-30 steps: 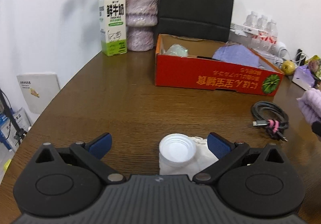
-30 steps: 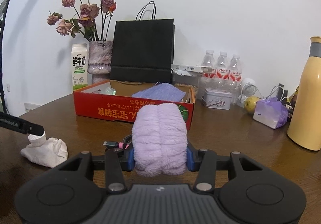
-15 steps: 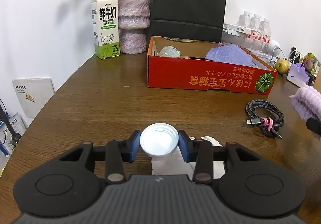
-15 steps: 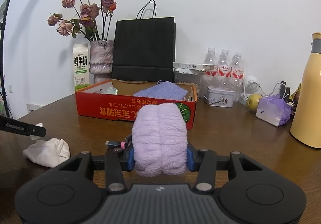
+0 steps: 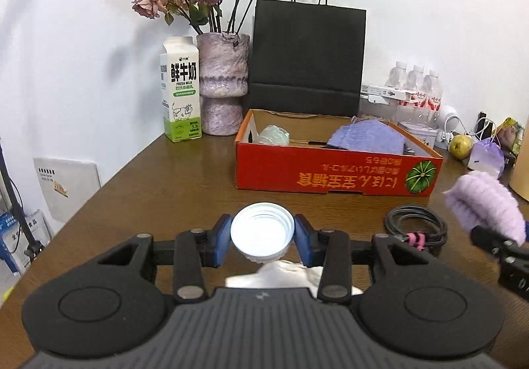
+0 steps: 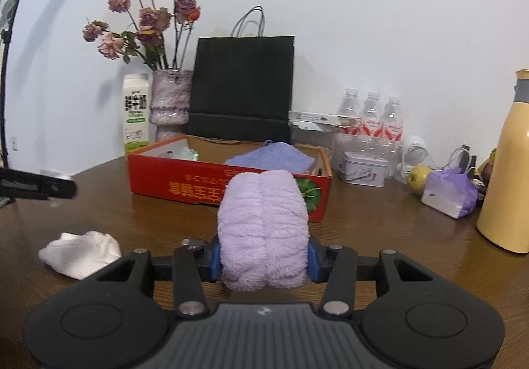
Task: Organize objects
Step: 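Grasp the white bottle cap with the left tool while the right tool holds the pencil case, then carry the bottle cap and pencil case over the cardboard box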
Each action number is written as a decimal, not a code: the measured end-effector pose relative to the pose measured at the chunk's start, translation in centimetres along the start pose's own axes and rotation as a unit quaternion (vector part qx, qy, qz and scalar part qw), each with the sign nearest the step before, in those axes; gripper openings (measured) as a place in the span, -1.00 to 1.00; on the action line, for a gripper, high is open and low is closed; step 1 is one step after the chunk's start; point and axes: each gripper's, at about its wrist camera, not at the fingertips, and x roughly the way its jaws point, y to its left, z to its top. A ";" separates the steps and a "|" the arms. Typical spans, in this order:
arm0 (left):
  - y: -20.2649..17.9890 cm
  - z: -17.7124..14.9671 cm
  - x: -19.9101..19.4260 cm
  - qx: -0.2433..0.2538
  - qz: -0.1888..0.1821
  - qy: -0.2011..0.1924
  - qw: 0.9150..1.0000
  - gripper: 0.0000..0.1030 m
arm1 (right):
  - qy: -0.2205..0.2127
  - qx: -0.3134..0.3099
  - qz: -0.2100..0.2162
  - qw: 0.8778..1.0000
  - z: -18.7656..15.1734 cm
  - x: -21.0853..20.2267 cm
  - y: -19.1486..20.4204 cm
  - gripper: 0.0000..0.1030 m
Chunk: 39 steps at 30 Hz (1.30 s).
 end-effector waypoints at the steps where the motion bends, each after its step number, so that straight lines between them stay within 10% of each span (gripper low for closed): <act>1: -0.4 -0.1 -0.2 -0.001 0.001 -0.002 1.000 -0.21 | -0.001 0.001 0.003 1.000 0.1 -0.1 0.2 -0.12; 39: -4.7 8.7 3.9 -0.014 -0.016 -0.038 0.999 -0.21 | -0.016 0.014 0.059 0.998 7.9 5.4 0.5 -0.12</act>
